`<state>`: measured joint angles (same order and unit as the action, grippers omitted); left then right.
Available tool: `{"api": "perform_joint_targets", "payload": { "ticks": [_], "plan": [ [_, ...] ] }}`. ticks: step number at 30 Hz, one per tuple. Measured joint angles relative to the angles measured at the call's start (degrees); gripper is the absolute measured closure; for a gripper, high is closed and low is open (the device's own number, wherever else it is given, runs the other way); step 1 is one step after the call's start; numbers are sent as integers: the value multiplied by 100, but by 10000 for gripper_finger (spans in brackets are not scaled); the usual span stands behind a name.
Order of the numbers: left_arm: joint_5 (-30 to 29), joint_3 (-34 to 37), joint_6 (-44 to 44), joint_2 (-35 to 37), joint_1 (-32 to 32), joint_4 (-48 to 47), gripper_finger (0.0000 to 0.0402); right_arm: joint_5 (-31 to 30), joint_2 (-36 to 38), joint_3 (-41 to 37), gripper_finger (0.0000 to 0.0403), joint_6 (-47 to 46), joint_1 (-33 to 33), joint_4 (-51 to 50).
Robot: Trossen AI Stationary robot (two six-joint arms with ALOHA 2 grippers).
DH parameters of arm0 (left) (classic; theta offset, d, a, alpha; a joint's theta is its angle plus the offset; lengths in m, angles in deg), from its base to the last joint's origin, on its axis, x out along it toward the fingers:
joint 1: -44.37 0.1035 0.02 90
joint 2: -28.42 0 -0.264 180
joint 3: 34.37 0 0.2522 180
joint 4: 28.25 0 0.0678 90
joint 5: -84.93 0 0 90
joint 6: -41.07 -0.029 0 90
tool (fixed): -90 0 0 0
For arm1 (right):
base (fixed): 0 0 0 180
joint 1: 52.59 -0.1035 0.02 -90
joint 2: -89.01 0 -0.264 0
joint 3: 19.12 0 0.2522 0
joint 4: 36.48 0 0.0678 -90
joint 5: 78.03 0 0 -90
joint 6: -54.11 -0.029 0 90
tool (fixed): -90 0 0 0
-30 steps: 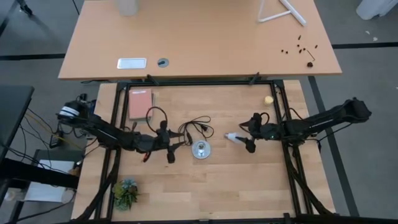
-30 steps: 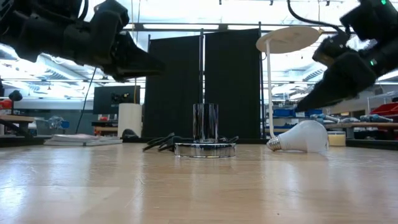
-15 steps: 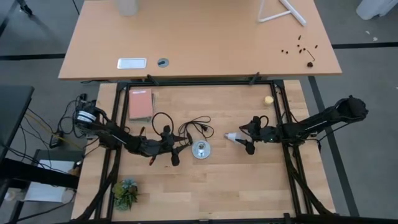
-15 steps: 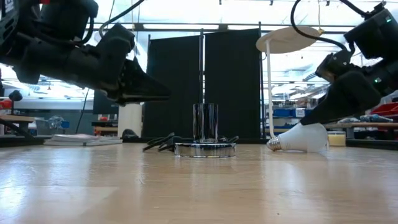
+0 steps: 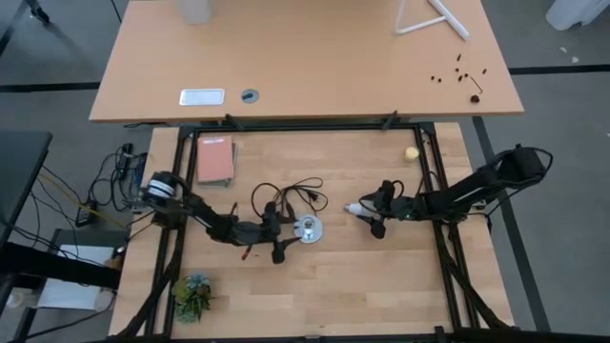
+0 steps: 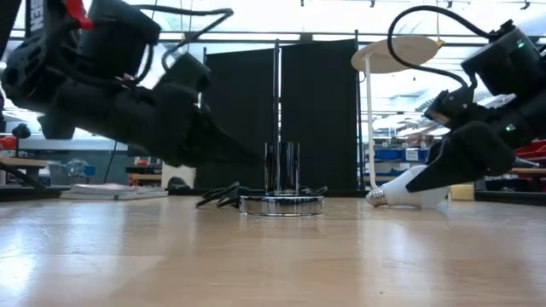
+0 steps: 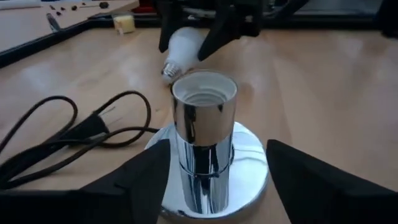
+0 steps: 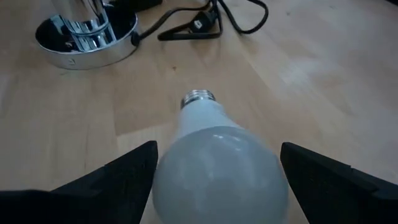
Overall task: Screw lightbulb
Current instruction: Insert the lightbulb into the lamp
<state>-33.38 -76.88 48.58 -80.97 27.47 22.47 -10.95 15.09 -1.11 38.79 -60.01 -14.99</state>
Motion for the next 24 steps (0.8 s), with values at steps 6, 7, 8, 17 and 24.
{"api": "perform_joint_targets", "payload": {
  "ticks": [6,7,8,17,24],
  "plan": [
    [-411,-444,-123,-555,4,16,125,-2,-586,2,55,75,11,666],
    [-430,-519,-139,-634,5,47,126,-9,-687,2,55,95,13,757],
    [-449,-597,-158,-712,15,46,127,-37,-777,2,55,120,15,843],
    [-461,-999,-282,-1040,172,40,143,-105,-1530,2,55,146,15,1482],
    [-458,-1004,-282,-1040,182,36,176,-105,-1856,4,59,191,15,1955]
  ]
}}
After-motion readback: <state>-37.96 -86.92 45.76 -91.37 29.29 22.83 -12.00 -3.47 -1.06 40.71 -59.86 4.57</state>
